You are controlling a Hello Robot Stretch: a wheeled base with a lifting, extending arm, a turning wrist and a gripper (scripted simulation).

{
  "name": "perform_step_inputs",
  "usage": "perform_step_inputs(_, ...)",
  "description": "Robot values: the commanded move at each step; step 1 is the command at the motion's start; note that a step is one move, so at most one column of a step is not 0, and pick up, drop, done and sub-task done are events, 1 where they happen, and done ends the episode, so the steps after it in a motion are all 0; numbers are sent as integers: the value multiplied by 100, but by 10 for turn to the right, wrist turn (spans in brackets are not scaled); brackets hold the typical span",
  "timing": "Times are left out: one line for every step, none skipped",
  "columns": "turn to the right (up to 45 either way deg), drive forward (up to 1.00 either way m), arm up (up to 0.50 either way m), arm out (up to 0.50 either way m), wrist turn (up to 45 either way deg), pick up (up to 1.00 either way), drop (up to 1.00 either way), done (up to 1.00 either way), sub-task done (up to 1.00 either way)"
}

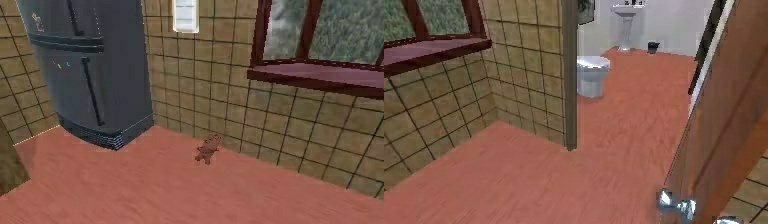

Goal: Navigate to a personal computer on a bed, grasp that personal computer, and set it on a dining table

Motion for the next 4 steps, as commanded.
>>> perform_step_inputs(450,0,0,0,0,0,0,0,0)
perform_step_inputs(300,0,0,0,0,0,0,0,0)
perform_step_inputs(0,35,0,0,0,0,0,0,0)
perform_step_inputs(360,0,0,0,0,0,0,0,0)
